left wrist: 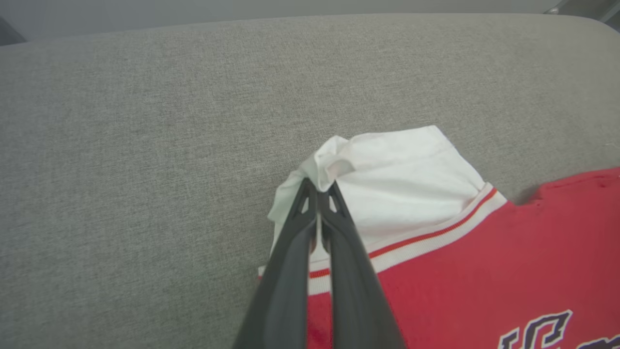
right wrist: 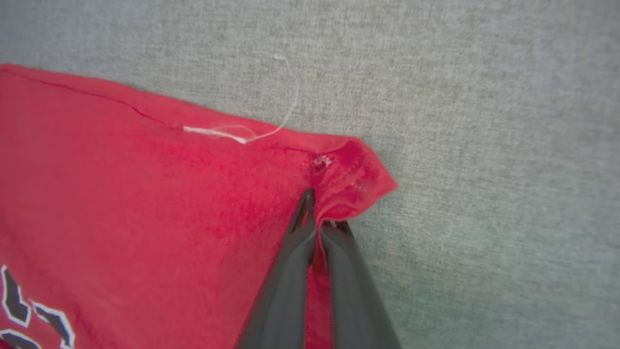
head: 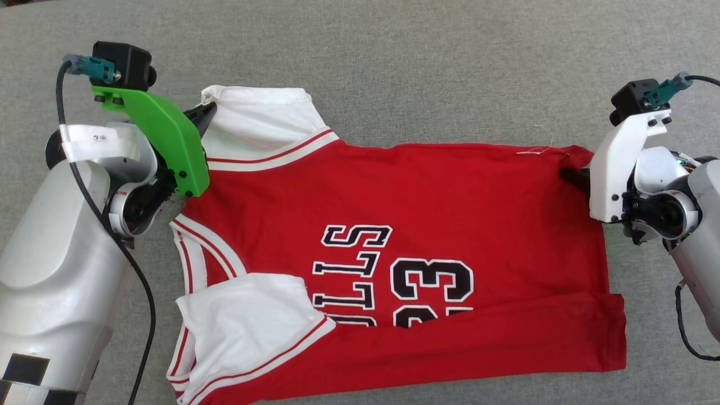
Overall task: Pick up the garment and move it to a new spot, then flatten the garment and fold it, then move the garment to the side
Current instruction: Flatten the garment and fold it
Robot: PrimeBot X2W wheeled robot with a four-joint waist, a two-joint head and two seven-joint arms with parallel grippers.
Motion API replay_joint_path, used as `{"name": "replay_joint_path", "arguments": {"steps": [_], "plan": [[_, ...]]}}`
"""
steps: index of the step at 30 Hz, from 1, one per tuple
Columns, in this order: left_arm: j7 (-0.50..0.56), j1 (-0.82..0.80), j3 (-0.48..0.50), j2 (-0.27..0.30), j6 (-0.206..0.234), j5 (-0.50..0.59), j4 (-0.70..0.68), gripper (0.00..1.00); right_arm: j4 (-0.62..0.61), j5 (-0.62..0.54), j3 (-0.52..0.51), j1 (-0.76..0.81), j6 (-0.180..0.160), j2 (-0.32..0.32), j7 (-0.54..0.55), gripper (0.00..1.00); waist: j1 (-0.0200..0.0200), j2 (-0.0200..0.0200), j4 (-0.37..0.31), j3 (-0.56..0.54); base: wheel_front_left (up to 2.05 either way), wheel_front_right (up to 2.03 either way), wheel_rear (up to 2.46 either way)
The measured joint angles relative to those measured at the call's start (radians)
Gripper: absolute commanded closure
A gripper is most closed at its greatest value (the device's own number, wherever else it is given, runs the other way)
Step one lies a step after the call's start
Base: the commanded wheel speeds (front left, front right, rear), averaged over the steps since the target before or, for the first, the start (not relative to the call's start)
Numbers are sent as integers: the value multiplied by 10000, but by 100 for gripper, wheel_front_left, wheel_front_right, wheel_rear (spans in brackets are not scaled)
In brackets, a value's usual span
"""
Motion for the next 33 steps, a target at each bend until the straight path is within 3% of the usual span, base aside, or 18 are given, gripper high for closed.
{"name": "replay_joint_path", "arguments": {"steps": [8,15,27,33], "plan": [[-309,1395,349,100,31,-669,-644,100,-1156,-17,-19,636,10,-531,-1415,100,0,0,57,-714,0,0,0],[-470,3949,951,240,366,-1733,-2092,100,-2151,-412,-516,2898,8,-771,-2330,100,0,0,185,-1601,0,0,0],[-1116,7628,1143,222,1488,-1894,-3551,100,-3085,-1045,-2278,6094,10,-48,-2757,100,-1,0,468,-2673,0,0,0],[-1235,8276,930,-132,1559,-2125,-3377,100,-3342,-1563,-2888,7094,10,495,-2773,98,-1,0,520,-2836,0,0,0]]}}
